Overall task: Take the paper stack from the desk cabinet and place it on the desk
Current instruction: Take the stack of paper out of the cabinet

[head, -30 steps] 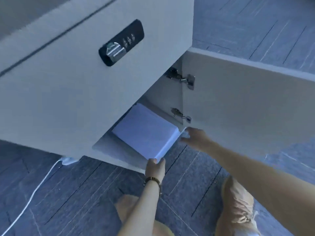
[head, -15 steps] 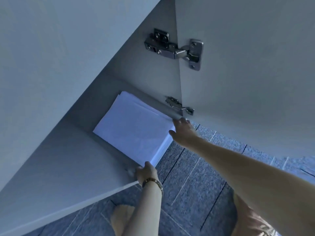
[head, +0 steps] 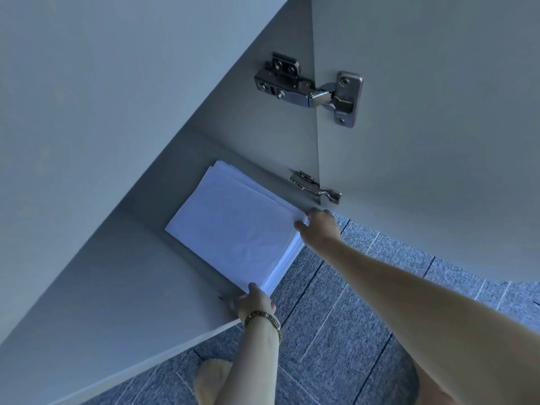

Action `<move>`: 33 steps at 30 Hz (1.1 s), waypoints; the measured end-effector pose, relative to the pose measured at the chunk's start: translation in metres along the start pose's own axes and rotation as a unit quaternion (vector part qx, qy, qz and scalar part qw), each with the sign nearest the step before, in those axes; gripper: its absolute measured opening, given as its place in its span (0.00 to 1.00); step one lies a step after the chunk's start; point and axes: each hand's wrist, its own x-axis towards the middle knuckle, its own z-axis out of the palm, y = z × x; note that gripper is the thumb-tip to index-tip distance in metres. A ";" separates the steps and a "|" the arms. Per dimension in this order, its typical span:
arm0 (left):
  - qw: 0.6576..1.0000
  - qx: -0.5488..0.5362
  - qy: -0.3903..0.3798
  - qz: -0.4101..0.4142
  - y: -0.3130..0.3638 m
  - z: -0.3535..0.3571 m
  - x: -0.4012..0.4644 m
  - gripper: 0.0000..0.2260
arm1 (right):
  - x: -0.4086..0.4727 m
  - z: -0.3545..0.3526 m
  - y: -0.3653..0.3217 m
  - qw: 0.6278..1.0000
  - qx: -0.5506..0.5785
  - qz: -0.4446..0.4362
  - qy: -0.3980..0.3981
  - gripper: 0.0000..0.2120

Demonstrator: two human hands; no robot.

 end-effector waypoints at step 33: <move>0.966 0.000 -0.255 -0.033 -0.038 -0.036 -0.004 0.20 | -0.004 -0.029 0.054 0.940 0.155 0.101 -0.285 0.42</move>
